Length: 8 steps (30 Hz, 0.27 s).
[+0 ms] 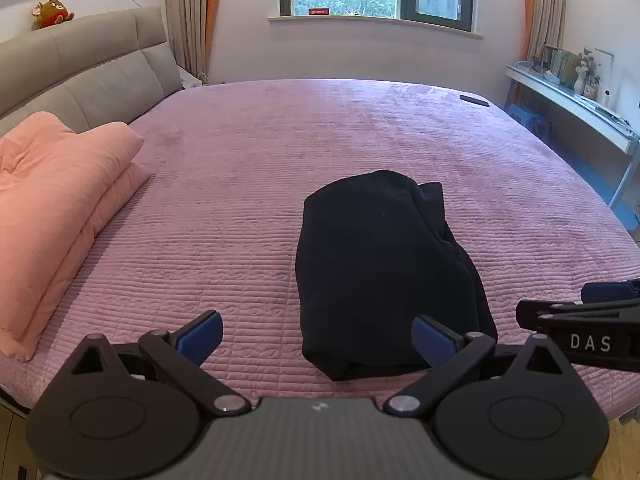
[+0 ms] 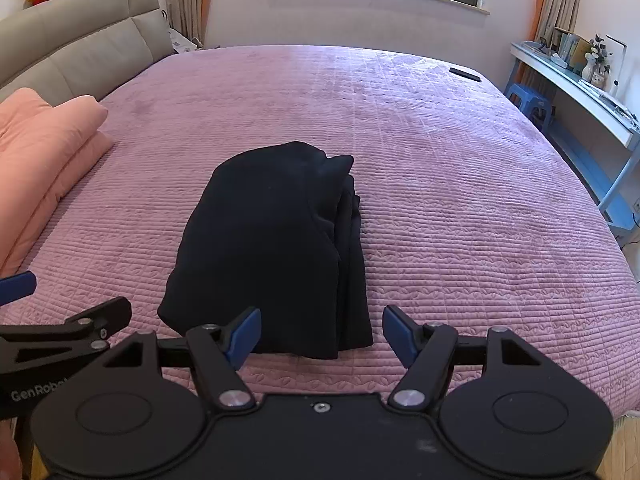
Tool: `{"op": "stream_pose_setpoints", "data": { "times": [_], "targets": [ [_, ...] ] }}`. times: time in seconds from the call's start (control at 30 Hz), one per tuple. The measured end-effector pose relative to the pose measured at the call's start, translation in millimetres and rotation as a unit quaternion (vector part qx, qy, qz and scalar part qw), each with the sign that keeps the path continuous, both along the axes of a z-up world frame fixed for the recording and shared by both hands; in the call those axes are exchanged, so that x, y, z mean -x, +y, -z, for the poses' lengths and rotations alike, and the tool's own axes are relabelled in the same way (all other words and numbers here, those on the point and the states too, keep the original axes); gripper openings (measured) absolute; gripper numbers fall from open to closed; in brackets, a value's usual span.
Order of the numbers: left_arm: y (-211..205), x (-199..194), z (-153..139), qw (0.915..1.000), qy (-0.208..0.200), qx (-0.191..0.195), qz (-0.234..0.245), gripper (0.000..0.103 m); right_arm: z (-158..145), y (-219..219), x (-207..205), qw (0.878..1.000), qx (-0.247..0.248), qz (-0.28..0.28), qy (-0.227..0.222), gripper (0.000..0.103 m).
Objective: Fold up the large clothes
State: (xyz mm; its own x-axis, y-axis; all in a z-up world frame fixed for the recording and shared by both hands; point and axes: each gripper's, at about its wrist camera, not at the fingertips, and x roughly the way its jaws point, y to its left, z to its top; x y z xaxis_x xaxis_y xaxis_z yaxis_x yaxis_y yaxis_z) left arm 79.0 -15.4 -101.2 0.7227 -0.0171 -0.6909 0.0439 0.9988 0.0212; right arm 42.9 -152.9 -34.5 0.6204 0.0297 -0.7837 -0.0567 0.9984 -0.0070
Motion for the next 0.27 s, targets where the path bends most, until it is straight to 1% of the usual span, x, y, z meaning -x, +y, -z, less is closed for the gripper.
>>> {"op": "stream_pose_setpoints", "data": {
  "times": [0.1, 0.17, 0.27],
  "targets": [
    [0.8, 2.0, -1.0, 0.9998, -0.016, -0.009, -0.007, 0.102, -0.1, -0.7, 0.6, 1.0, 0.0, 0.0, 0.0, 0.08],
    [2.5, 3.4, -1.3, 0.9997, -0.024, -0.007, -0.006, 0.102, 0.1, -1.3, 0.9, 1.0, -0.001, 0.0, 0.0, 0.08],
    [5.5, 1.5, -1.9, 0.9997, -0.019, -0.009, -0.01, 0.102, 0.1, -2.5, 1.3, 1.0, -0.002, 0.001, -0.001, 0.08]
  ]
}}
